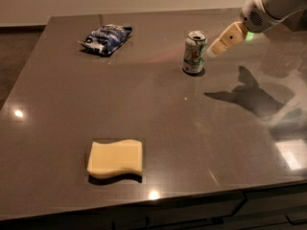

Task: Move 7up can near blue chip bag

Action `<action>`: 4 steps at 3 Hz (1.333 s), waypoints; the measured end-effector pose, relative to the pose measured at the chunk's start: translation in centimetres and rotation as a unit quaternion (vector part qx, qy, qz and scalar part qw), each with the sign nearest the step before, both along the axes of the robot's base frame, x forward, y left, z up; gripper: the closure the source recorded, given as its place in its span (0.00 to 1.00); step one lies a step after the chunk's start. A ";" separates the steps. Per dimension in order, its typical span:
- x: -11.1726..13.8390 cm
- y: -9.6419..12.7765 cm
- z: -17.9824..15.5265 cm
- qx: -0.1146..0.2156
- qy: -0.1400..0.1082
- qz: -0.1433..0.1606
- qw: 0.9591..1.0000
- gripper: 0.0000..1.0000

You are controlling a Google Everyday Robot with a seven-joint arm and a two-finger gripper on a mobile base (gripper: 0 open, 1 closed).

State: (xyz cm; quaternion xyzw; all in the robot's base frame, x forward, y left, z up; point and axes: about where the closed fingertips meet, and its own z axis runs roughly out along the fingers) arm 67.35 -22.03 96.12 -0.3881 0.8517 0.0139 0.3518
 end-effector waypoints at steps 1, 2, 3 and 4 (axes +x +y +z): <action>2.4 1.8 -0.6 0.025 -0.005 0.005 1.000 0.00; 4.7 4.0 -2.4 0.046 0.002 0.012 0.999 0.00; 5.4 5.4 -3.6 0.050 0.011 0.019 0.998 0.00; 5.5 6.5 -4.6 0.042 0.027 0.033 0.998 0.15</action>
Offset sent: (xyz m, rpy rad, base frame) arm 0.0646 0.0505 -0.0294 0.1315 0.0009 0.0212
